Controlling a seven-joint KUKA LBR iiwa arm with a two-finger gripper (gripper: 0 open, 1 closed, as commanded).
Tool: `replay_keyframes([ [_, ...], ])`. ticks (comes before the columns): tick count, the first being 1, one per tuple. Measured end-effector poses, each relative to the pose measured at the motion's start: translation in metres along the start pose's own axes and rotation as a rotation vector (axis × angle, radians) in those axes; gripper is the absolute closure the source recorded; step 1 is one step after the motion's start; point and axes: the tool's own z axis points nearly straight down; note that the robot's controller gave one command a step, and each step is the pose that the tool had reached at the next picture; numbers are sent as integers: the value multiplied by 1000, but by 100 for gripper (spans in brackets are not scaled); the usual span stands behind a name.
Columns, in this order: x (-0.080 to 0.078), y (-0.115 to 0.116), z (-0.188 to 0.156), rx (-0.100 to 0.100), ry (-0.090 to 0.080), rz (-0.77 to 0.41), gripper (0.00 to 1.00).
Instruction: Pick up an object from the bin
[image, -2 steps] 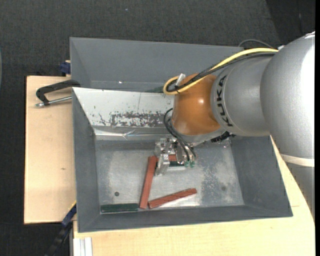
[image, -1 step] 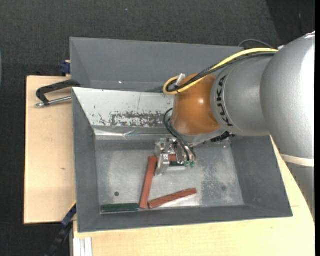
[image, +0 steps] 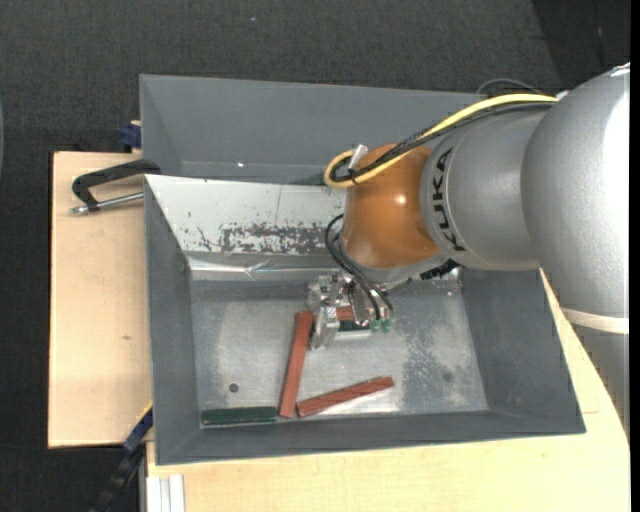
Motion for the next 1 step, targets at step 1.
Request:
replay_keyframes([
  [1, 44, 0, -42, 1, 4, -28, 100],
])
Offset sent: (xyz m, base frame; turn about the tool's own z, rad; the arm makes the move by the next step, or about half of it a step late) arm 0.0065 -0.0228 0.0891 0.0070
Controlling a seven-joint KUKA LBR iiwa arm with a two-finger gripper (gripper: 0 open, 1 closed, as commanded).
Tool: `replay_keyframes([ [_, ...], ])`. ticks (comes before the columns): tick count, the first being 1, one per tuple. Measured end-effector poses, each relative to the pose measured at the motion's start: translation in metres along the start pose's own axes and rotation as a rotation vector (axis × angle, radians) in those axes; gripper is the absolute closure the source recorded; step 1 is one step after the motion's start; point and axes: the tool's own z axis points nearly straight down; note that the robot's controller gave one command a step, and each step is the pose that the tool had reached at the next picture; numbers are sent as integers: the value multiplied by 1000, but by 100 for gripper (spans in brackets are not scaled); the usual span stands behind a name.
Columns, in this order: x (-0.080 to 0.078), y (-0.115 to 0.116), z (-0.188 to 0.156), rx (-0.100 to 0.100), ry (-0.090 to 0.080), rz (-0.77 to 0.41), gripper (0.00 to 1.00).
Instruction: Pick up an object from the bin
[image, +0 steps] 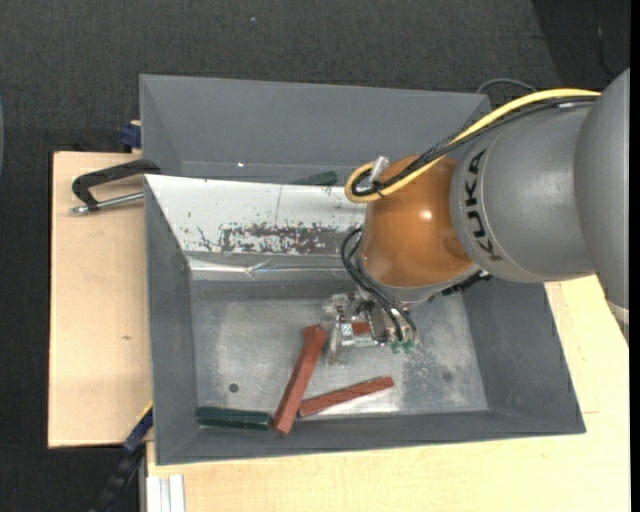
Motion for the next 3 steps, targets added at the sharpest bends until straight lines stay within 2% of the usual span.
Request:
replay_keyframes([
  [1, 3, -7, -27, -1, 0, 17, 100],
  [2, 11, -23, -65, -1, -2, 83, 100],
  [3, 13, 8, -86, -1, -7, 117, 100],
])
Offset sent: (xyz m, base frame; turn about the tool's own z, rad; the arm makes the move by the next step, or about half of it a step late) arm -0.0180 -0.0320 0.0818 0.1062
